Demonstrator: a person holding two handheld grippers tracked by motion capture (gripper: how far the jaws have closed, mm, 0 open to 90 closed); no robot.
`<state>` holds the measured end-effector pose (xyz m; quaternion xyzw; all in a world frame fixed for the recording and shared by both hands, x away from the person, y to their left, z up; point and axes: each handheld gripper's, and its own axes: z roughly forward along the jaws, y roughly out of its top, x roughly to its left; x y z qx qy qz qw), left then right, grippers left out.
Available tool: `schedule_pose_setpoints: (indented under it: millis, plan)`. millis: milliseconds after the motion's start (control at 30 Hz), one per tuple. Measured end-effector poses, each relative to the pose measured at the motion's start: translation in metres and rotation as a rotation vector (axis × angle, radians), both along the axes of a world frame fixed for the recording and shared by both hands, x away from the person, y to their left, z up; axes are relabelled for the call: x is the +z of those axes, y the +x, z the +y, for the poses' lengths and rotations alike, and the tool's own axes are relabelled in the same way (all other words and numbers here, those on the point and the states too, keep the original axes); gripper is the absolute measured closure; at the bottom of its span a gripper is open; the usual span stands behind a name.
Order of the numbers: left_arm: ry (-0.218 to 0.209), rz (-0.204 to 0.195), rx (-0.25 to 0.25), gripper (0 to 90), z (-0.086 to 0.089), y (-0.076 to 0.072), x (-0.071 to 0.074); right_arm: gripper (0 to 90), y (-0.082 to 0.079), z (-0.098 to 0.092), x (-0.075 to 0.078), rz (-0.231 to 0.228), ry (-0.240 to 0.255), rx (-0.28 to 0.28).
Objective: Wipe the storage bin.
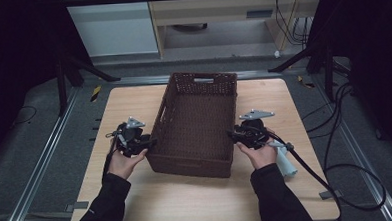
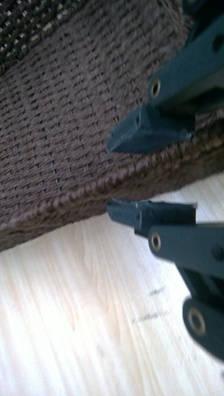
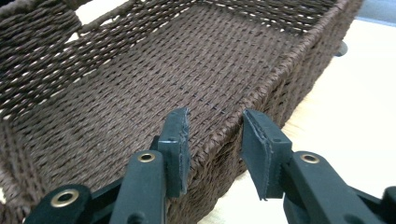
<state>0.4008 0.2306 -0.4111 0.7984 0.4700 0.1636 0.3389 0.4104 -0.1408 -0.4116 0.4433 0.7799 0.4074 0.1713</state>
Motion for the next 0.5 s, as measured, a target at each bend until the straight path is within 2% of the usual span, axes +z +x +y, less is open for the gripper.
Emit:
schedule_pose_setpoints:
  millis: [67, 200, 433, 500]
  plan:
    - [0.009, -0.005, 0.008, 71.2, -0.001, 0.000, 0.000, 60.9, 0.001, -0.002, 0.003, 0.000, 0.010, 0.013]
    - [0.008, -0.016, 0.034, 75.1, 0.000, 0.004, -0.002, 59.6, 0.007, -0.010, 0.012, -0.040, 0.042, -0.020]
    - [-0.012, -0.028, 0.044, 77.1, 0.006, 0.011, -0.004, 60.5, 0.027, -0.002, 0.007, -0.031, 0.015, -0.038]
    - [-0.002, -0.032, 0.034, 75.6, 0.006, 0.010, -0.004, 61.0, 0.030, -0.001, 0.004, -0.026, -0.007, -0.044]
